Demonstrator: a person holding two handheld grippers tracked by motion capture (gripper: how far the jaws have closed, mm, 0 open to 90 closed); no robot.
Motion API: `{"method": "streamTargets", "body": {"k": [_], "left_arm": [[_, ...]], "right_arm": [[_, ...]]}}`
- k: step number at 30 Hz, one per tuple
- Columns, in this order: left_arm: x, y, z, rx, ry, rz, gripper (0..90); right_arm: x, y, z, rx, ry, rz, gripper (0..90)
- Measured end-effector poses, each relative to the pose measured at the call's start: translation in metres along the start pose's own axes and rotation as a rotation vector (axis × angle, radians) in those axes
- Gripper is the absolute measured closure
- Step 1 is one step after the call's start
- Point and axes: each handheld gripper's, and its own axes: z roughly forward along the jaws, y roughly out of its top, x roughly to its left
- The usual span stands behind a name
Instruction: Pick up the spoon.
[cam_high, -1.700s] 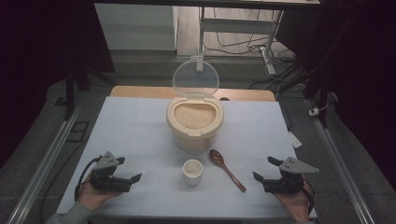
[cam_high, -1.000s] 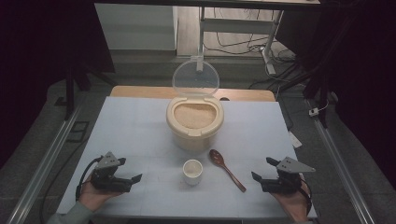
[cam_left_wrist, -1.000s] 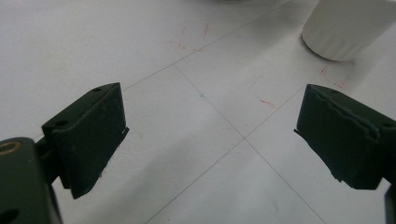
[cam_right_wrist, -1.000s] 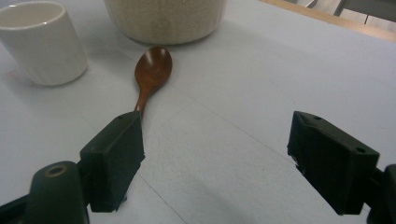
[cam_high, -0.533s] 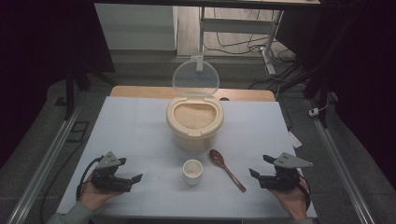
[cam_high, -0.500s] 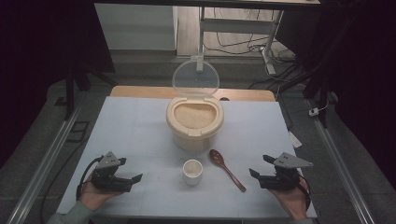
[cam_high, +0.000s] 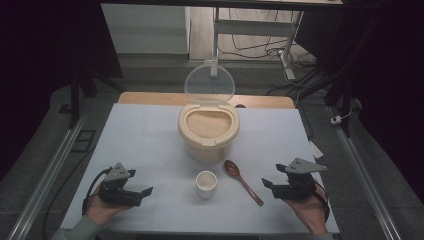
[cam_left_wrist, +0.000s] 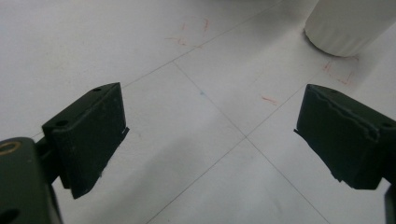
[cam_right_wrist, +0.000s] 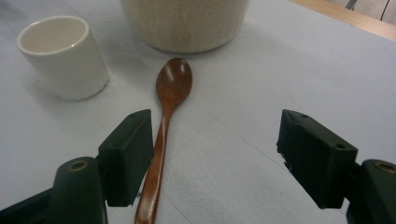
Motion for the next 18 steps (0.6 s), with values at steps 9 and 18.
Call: {"method": "streamTargets", "body": {"k": [9, 18], "left_arm": [[0.000, 0.000, 0.001, 0.006, 0.000, 0.004, 8.4], [0.000, 0.001, 0.002, 0.006, -0.003, 0.006, 8.3]], "right_arm": [[0.006, 0.018, 0.009, 0.069, 0.015, -0.005, 27.8], [0.012, 0.033, 0.022, 0.160, 0.030, 0.002, 28.1]]}}
